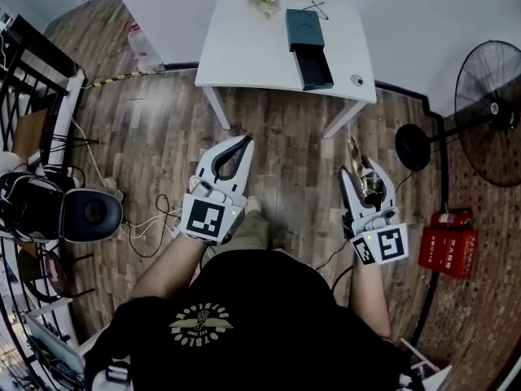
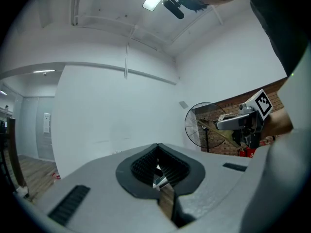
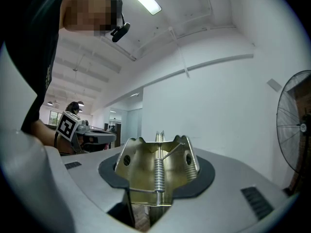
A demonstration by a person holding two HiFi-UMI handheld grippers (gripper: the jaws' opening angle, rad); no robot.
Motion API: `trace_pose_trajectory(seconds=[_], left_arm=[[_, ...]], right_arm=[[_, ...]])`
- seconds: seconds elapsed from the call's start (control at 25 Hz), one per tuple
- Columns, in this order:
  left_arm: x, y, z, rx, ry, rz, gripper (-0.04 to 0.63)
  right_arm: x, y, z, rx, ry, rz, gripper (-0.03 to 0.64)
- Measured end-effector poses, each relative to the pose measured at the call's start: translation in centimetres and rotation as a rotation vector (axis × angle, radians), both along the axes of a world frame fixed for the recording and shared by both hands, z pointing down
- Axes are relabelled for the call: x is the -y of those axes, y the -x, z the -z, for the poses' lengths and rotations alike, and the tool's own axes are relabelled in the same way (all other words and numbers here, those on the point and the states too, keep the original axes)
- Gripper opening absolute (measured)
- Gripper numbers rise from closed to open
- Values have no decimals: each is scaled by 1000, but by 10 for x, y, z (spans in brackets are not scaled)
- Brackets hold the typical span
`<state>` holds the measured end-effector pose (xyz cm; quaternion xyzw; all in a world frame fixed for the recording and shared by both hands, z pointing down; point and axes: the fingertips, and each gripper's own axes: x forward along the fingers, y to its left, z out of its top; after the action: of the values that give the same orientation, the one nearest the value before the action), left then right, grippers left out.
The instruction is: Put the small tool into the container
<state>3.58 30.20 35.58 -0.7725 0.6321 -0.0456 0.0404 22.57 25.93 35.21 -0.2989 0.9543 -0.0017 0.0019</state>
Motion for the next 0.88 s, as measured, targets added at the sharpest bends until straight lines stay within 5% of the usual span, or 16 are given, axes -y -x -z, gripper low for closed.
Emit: trace_pose_trajectory(seconds=[0.88], left_arm=[[70, 75, -30, -11, 59, 24, 8]], right_arm=[[75, 74, -17, 8, 39, 32, 190]])
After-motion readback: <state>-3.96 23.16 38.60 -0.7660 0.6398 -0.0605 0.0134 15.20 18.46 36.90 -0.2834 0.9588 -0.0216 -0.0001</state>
